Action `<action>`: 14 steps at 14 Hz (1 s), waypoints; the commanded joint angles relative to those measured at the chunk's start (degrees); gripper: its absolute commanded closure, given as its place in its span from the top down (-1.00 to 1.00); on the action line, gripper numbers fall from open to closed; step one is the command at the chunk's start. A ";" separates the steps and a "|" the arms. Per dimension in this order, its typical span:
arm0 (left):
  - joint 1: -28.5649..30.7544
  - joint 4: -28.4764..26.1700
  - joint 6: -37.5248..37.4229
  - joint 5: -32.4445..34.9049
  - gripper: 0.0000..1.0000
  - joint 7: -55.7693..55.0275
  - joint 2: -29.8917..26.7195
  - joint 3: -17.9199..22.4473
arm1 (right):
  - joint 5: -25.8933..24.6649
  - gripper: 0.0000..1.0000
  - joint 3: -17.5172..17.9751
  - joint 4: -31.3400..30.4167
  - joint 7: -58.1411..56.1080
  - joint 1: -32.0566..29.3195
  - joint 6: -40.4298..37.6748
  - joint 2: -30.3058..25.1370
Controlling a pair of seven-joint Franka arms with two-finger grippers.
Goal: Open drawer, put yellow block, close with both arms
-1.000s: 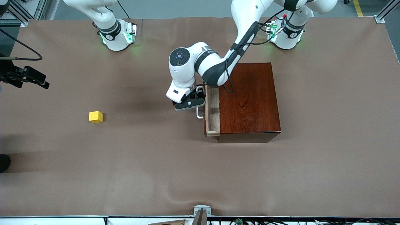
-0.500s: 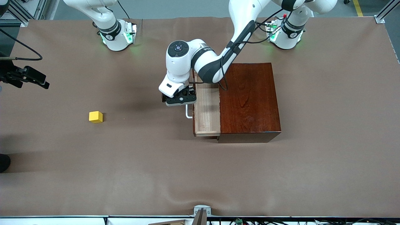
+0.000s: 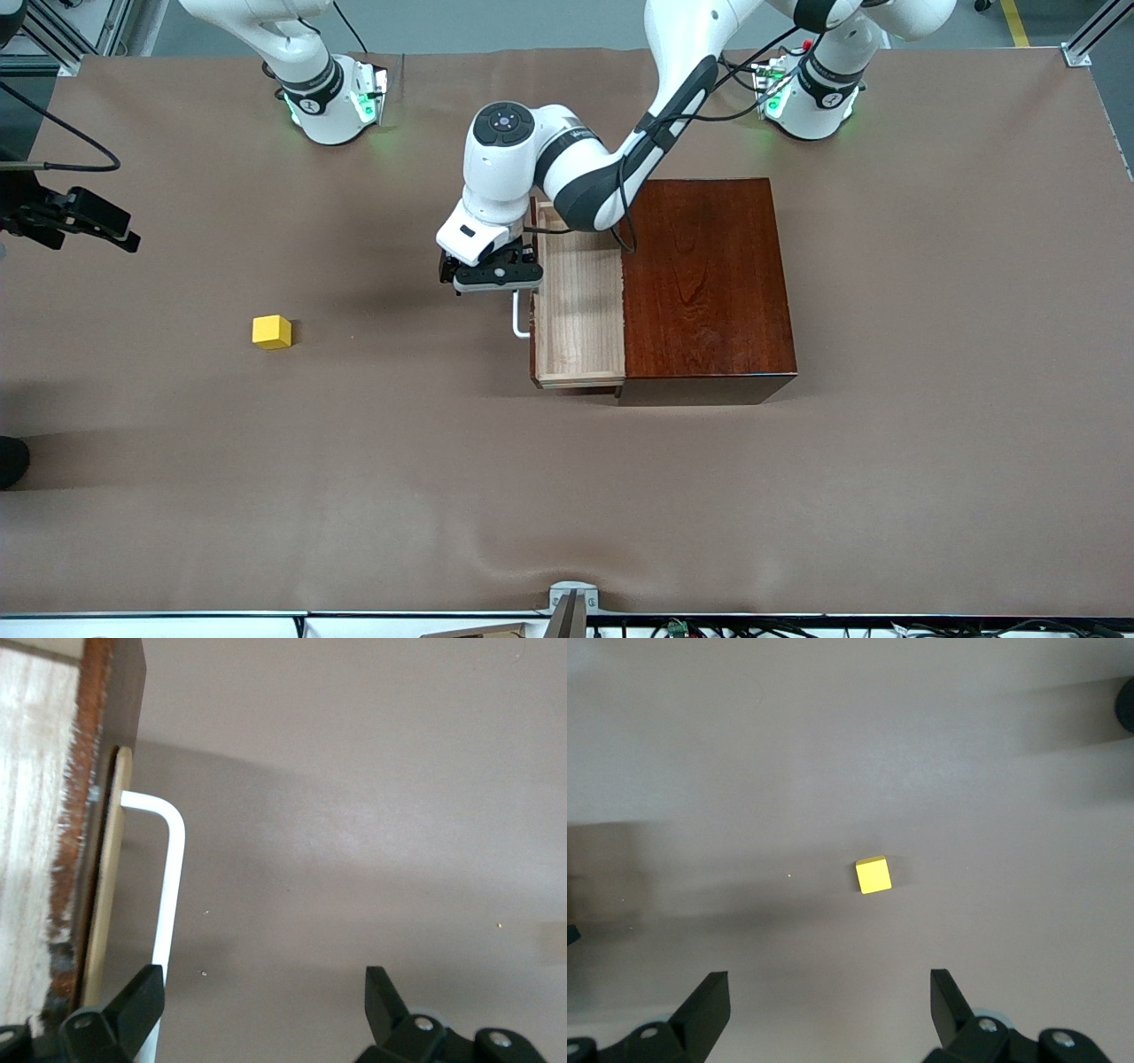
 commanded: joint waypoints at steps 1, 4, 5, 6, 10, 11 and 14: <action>-0.31 2.05 -0.24 -0.74 1.00 -0.75 1.07 0.24 | -0.58 1.00 0.08 -0.51 0.20 0.18 -0.21 -0.94; 0.21 2.05 -0.25 -0.92 1.00 -0.83 -0.42 0.24 | -0.49 1.00 0.08 -0.51 0.20 0.18 -0.21 -0.94; 0.48 2.14 -0.25 -1.01 1.00 -0.92 -0.86 0.24 | -0.58 1.00 0.08 -0.51 0.20 0.18 -0.21 -0.94; 0.83 2.06 -0.25 -1.18 1.00 -0.92 -1.65 0.32 | -0.58 1.00 0.08 -0.51 0.20 0.18 -0.21 -0.94; 5.47 2.05 -0.25 -6.01 1.00 -4.95 -5.95 0.59 | -0.58 1.00 0.08 -0.51 0.20 0.18 -0.21 -0.94; 7.40 2.05 -0.25 -7.24 1.00 -6.88 -7.00 0.59 | -0.58 1.00 0.08 -0.43 0.20 0.18 -0.21 -0.94; 12.59 2.05 0.02 -11.45 1.00 -12.16 -10.35 0.59 | -0.49 1.00 0.08 -0.43 0.20 0.01 -0.03 -0.94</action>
